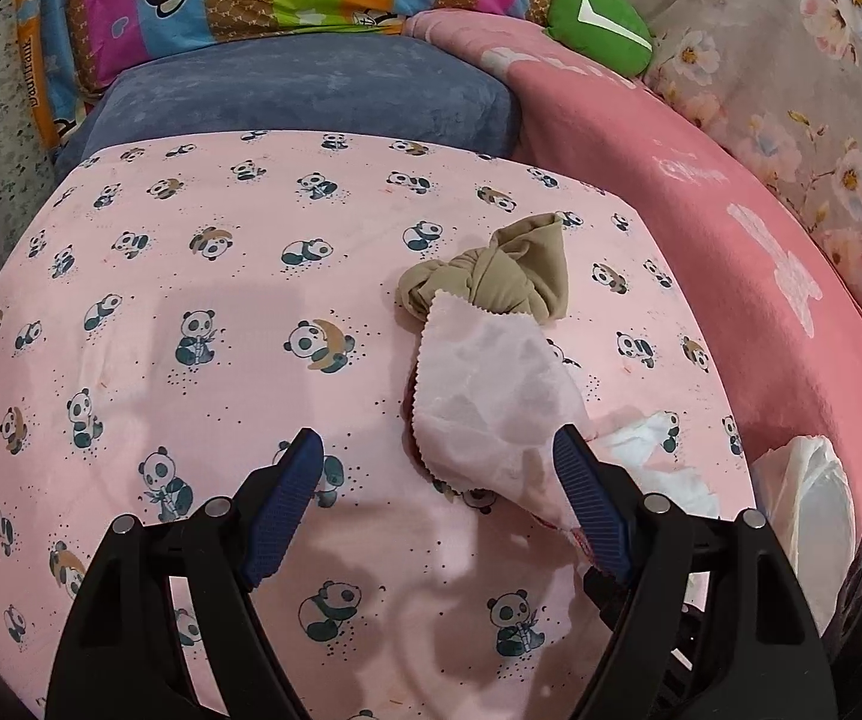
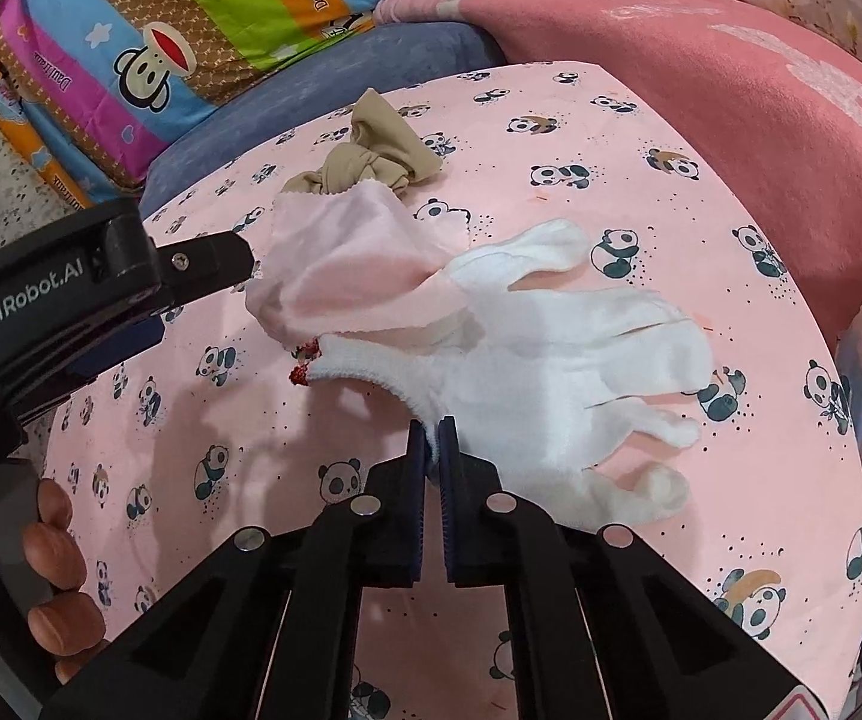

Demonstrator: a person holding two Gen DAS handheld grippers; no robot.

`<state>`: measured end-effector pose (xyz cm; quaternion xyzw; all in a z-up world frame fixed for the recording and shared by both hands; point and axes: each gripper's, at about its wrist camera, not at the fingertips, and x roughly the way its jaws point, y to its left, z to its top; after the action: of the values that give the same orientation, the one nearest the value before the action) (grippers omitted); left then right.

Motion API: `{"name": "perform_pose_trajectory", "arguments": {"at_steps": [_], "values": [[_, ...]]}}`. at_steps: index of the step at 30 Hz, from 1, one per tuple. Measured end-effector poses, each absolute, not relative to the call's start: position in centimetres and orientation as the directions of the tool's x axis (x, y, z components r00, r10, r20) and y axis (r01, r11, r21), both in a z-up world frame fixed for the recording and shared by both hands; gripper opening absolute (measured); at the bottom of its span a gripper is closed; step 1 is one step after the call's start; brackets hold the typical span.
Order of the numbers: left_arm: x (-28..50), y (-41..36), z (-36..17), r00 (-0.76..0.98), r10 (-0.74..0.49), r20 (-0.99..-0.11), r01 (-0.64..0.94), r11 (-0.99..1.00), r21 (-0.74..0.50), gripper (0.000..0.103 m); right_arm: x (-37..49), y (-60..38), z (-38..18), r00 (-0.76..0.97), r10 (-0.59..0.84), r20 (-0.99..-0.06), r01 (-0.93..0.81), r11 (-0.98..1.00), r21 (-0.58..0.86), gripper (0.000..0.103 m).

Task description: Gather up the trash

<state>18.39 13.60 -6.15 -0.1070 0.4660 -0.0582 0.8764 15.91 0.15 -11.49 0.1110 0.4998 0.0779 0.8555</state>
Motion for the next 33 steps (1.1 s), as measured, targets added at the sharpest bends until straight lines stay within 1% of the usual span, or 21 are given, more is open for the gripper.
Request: {"name": "perform_pose_trajectory", "arguments": {"at_steps": [7, 10, 14, 15, 17, 20, 27, 33], "values": [[19.7, 12.1, -7.5, 0.522, -0.227, -0.822, 0.025, 0.968, -0.252, 0.075, 15.9, -0.5, -12.3, 0.480, 0.255, -0.839, -0.003, 0.957, 0.289, 0.006], [19.9, 11.5, -8.2, 0.503, -0.244, -0.829, 0.037, 0.965, -0.261, 0.073, 16.0, -0.6, -12.4, 0.481, 0.254, -0.839, -0.005, 0.958, 0.288, 0.006], [20.0, 11.1, -9.1, 0.468, -0.277, -0.839, 0.049, 0.956, -0.288, 0.050, 15.9, -0.9, -12.4, 0.481, 0.259, -0.838, -0.001, 0.955, 0.295, 0.006], [19.9, 11.1, -9.3, 0.462, -0.283, -0.840, 0.049, 0.954, -0.294, 0.047, 15.8, -0.9, -12.4, 0.481, 0.260, -0.838, 0.000, 0.955, 0.296, 0.006], [19.8, 11.1, -9.4, 0.458, -0.293, -0.839, 0.051, 0.951, -0.304, 0.034, 15.5, -1.0, -12.4, 0.480, 0.262, -0.837, 0.003, 0.954, 0.300, 0.006], [19.4, 11.4, -9.0, 0.463, -0.302, -0.833, 0.048, 0.947, -0.317, 0.027, 15.1, -1.2, -12.3, 0.479, 0.265, -0.837, 0.007, 0.952, 0.306, 0.006], [17.5, 11.5, -7.2, 0.491, -0.298, -0.819, 0.041, 0.947, -0.320, 0.025, 13.2, -2.8, -11.0, 0.512, 0.266, -0.817, 0.030, 0.945, 0.326, 0.005], [15.3, 9.5, -4.8, 0.519, -0.281, -0.807, 0.074, 0.956, -0.285, 0.023, 11.0, -5.7, -8.1, 0.591, 0.257, -0.765, 0.063, 0.930, 0.361, 0.005]]}}
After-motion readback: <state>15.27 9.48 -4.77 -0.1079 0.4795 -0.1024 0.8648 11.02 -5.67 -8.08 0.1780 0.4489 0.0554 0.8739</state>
